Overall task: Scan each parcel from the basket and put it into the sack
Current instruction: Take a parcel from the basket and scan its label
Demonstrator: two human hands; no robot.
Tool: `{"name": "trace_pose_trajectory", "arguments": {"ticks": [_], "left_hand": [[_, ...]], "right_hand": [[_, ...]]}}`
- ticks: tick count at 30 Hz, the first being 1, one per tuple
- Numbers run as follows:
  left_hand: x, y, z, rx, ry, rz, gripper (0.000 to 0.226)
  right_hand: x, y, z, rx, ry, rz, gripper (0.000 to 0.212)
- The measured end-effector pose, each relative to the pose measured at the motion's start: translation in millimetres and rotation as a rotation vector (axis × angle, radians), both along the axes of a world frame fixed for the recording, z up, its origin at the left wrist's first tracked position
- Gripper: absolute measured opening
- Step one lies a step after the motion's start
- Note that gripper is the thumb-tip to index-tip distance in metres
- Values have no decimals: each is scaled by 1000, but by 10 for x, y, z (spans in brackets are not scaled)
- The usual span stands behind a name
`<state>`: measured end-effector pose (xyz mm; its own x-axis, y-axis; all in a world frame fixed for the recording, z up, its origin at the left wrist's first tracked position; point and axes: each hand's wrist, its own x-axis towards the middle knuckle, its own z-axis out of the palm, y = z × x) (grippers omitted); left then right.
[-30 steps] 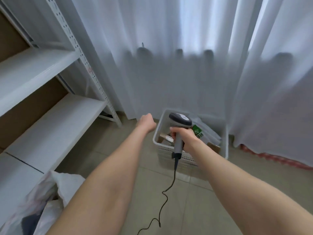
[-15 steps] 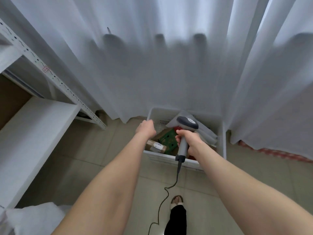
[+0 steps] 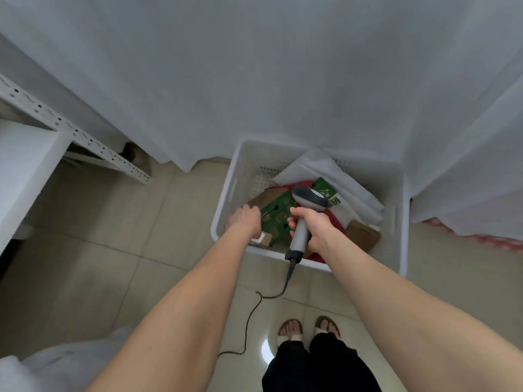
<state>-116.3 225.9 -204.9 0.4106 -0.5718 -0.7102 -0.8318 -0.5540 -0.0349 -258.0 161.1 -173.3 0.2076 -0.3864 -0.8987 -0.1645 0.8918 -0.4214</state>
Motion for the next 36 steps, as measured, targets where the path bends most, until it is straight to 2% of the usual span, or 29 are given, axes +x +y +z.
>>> {"name": "trace_pose_trajectory", "arguments": {"ticks": [5,7,10,13,15,22,28,31,34,36], "left_hand": [[54,15,-766,161,-120,-163,77],[73,2,-937,205,-173,-188,72],[93,-38,-1053,262,-225,-213,48],[117,-79,-1048,162,-266,-272,40],[149,-131,-952,79,-236,-218,42],[312,-348,-125,-126,-123,91,35],[386,-449,939,-399,157,534,44],[391,-540,1627,-485,229,592,42],[414,-631,2218,-551,271,549,35],[426,-689,2592,-597,284,483,33]], "right_hand": [[67,-167,-711,32,-16,31,9],[69,-224,-919,51,-24,38,9],[47,-274,-1123,73,-40,42,9],[15,-319,-1158,75,-50,32,8],[-1,-339,-1101,72,-56,24,8],[-96,-368,-366,46,-58,-27,9],[-148,-432,619,5,-57,-50,7],[-126,-476,1232,-28,-73,-59,7],[-95,-519,1786,-105,-63,-51,6],[-85,-556,2135,-187,-52,-62,17]]}}
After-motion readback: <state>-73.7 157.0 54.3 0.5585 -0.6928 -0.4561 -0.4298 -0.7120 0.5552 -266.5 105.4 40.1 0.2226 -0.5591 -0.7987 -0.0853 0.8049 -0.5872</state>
